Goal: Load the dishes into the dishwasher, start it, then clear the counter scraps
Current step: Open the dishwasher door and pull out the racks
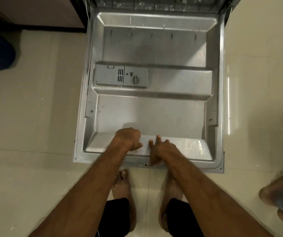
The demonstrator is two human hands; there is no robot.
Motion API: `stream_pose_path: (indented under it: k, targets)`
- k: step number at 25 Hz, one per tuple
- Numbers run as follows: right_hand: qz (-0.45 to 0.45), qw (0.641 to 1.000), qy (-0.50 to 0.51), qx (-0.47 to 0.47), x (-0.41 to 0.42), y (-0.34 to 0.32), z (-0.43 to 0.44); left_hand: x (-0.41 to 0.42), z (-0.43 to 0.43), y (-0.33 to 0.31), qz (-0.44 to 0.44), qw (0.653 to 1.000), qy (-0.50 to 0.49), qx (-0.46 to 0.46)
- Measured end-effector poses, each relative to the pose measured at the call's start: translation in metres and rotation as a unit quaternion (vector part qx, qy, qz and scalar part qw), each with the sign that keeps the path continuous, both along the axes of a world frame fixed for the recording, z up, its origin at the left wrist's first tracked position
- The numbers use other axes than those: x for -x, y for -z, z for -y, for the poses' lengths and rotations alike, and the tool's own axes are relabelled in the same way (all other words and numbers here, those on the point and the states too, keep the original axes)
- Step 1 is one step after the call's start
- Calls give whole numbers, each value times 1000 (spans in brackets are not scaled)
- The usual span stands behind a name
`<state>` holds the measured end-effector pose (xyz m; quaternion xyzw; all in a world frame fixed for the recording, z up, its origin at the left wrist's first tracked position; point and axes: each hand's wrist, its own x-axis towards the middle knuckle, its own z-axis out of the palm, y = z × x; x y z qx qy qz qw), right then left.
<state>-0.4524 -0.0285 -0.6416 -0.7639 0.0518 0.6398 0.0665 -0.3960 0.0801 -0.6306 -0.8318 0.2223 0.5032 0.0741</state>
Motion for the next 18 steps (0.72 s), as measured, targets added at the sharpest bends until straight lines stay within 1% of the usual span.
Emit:
stream_pose_path:
  k: [1,2,3,4,6,8,10,13,14,16,18]
  targets:
    - [24,1000,-9,2,-21,-6,1,-10,9,-1,14,1000,10,-6]
    - [81,997,-6,-1,-42,-12,3,-23,19,-3,39,999,16,-2]
    - [157,988,1,3,-64,-18,6,-39,29,-7,81,997,9,13]
    - [235,972,9,17,-83,-24,11,-57,38,-11,131,991,-15,37]
    - [380,924,25,46,-118,-29,27,-96,53,-20,240,964,-51,102]
    - [481,874,50,47,-150,-32,44,-133,66,-28,315,931,-73,168]
    - [552,829,81,44,-181,-28,60,-165,75,-29,369,897,-109,216]
    - [618,776,107,58,-232,-30,81,-214,88,-30,424,856,-152,254]
    - [640,759,103,62,-247,-32,89,-229,92,-30,445,841,-157,266]
    - [682,721,105,59,-279,-40,107,-261,98,-37,505,798,-150,293]
    - [702,695,147,55,-303,-50,131,-287,102,-44,537,771,-133,315]
